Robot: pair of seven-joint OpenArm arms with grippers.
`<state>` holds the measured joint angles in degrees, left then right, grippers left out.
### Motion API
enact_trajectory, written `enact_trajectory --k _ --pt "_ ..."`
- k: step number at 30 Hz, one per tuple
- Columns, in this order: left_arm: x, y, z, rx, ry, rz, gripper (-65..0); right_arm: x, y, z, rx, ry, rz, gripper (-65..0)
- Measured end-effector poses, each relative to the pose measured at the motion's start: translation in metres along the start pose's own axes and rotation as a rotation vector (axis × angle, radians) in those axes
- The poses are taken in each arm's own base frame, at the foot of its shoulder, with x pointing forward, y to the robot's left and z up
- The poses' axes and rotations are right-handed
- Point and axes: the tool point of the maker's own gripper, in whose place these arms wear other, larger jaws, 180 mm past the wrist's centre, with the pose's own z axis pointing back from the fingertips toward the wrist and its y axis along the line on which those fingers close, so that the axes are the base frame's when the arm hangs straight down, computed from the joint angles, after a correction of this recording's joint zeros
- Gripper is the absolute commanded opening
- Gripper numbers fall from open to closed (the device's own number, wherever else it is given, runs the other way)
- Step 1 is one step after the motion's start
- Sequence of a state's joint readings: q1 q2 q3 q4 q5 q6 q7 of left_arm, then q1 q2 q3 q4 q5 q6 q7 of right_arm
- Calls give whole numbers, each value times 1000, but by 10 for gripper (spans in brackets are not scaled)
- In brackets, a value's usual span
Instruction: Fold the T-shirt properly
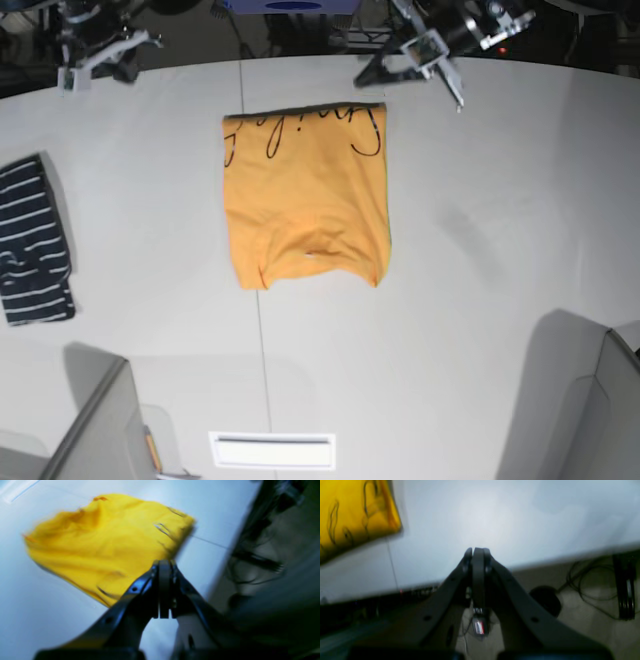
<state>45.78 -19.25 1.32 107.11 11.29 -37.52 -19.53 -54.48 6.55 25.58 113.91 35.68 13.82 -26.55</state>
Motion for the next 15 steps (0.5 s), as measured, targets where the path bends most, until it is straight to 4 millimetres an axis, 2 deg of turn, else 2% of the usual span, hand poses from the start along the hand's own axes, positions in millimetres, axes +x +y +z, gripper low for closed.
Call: enact_trajectory --k 3,6,11,13,15 --pt "-18 -17 24 13 35 88 -650 -48 -10 22 -33 165 -6 -650" --pt "-59 -33 47 25 173 171 -650 -85 -18 28 -46 307 -34 -650" --pt "-143 -70 80 35 370 369 -650 -155 -34 4 -49 565 -102 -650" --pt "-175 -76 86 79 436 444 -650 -183 -39 -7 -51 659 -8 -650" --pt "-201 -83 83 126 461 532 -650 -218 -34 -22 -26 751 104 -650"
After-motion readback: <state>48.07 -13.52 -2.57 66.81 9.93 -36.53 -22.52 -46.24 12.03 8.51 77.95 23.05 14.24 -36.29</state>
